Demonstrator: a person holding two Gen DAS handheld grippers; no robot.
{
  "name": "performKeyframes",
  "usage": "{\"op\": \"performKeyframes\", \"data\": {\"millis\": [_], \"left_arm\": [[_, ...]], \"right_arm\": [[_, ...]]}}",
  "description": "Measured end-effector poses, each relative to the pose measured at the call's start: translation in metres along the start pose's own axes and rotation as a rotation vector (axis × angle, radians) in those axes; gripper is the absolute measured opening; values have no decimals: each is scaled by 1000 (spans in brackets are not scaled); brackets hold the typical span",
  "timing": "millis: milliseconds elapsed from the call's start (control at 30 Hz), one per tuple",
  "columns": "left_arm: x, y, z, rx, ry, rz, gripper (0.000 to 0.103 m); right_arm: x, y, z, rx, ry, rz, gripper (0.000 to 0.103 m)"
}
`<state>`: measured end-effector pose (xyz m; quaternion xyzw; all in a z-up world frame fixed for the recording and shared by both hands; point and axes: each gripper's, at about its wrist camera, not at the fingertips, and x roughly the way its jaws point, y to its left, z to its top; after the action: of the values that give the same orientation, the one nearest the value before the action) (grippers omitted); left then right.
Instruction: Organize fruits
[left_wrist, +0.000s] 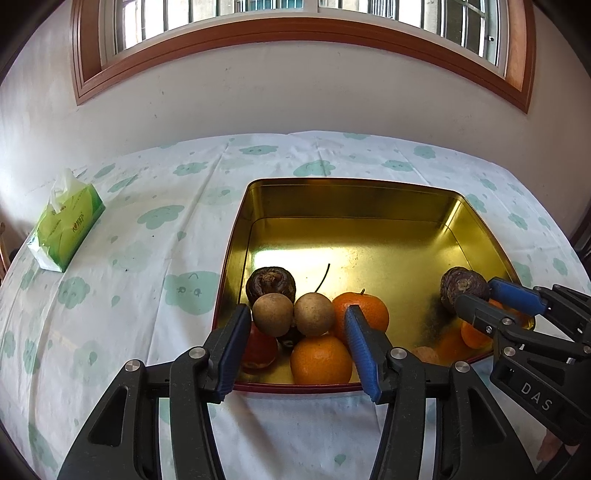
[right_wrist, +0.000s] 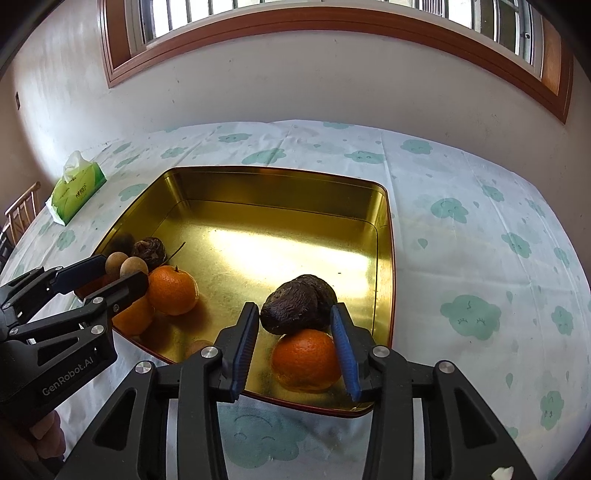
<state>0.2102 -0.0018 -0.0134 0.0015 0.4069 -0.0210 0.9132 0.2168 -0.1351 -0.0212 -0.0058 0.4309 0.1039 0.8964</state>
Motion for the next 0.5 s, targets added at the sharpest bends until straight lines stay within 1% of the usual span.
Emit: {"op": "performKeyframes", "data": {"millis": [167,200,333,500], "left_arm": [[-3,-4,-5,9,-4,-2,57],[-3,-4,-5,9,0,-5,57],[-10,-6,-8,0,-6,2,57],[-23,-9,-12,3,-19,-1,57]], "right_arm": [[-4,1,-1,-1,-5,-1,43],[-5,1,-1,1,-7,-3,47],[-15,2,-2,6,-29,-10,56],[-31,4,-5,3,-62,-37,59]]}}
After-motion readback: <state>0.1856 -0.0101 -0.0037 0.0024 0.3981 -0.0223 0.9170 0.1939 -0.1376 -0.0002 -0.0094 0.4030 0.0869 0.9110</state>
